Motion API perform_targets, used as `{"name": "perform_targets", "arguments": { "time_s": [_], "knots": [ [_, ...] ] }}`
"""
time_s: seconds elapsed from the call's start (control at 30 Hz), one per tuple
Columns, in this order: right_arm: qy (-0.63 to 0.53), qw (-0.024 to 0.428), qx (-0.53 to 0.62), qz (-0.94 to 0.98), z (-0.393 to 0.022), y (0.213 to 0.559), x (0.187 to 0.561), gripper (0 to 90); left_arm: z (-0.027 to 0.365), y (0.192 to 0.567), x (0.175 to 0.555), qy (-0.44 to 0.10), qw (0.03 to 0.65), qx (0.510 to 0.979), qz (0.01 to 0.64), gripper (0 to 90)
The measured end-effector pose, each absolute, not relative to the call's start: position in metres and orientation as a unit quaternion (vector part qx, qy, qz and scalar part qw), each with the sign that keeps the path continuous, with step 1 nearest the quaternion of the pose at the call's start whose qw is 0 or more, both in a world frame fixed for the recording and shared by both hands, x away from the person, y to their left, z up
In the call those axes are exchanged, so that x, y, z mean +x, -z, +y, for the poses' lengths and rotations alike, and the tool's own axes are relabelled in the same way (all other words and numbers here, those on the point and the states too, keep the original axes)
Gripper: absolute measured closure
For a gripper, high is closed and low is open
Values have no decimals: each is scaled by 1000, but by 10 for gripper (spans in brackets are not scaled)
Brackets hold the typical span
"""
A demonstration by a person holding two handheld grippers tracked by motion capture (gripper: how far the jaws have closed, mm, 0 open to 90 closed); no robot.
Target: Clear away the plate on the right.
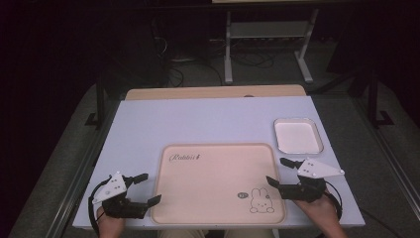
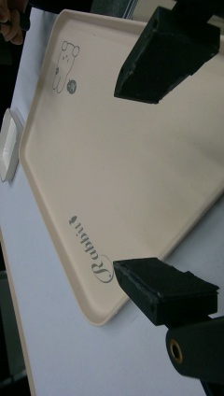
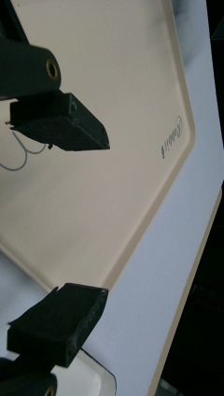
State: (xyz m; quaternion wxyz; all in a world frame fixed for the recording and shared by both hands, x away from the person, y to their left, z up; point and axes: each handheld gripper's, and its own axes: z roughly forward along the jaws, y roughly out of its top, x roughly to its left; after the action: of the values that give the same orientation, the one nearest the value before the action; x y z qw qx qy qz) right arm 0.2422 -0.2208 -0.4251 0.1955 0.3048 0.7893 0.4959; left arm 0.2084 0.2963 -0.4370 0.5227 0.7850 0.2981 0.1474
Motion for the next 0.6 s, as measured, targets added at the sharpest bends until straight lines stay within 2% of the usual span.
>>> {"name": "perform_targets", "arguments": {
  "time_s": [0.6],
  "knots": [
    [-492,175,306,796,-223,424,239,214,298,437,206,-149,525,783,297,140]
  ]
}}
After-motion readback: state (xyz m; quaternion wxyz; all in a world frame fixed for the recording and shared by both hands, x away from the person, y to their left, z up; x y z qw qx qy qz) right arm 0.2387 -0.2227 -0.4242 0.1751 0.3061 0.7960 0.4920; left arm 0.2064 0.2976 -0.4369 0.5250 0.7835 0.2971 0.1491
